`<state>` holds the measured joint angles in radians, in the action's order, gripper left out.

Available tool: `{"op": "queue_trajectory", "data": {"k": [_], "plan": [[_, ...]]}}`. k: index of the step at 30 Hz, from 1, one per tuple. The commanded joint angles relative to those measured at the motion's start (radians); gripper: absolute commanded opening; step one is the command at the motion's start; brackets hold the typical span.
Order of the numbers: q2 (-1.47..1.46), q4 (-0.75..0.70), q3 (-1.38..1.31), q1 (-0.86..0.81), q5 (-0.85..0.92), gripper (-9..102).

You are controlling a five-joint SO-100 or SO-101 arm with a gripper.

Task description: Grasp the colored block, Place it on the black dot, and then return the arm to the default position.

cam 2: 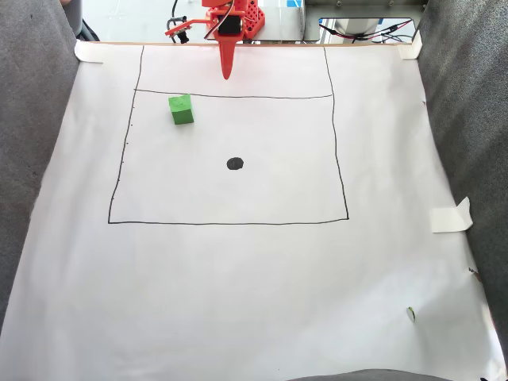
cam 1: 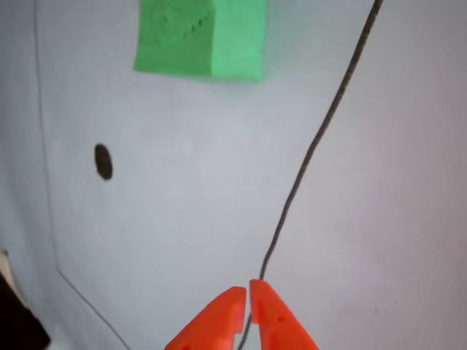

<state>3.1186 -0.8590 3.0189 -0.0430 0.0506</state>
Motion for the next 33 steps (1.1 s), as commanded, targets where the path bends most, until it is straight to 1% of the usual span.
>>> {"op": "queue_trajectory", "data": {"k": [1,4,8,12,15,20,25,30,33], "plan": [[-0.097,-0.032,-0.232,-0.012,-0.080,0],[-0.244,-0.140,-0.443,0.008,-0.150,0],[-0.440,-0.233,-0.684,0.005,-0.232,0],[-0.615,-0.307,-0.887,-0.058,-0.321,0],[-0.730,-0.313,-0.988,-0.140,-0.403,0],[-0.864,-0.238,-1.065,-0.262,-0.531,0],[-0.974,-0.242,-1.123,-0.287,-0.548,0],[-1.095,-0.302,-1.204,-0.322,-0.584,0],[-1.150,-0.299,-1.233,-0.321,-0.555,0]]}}
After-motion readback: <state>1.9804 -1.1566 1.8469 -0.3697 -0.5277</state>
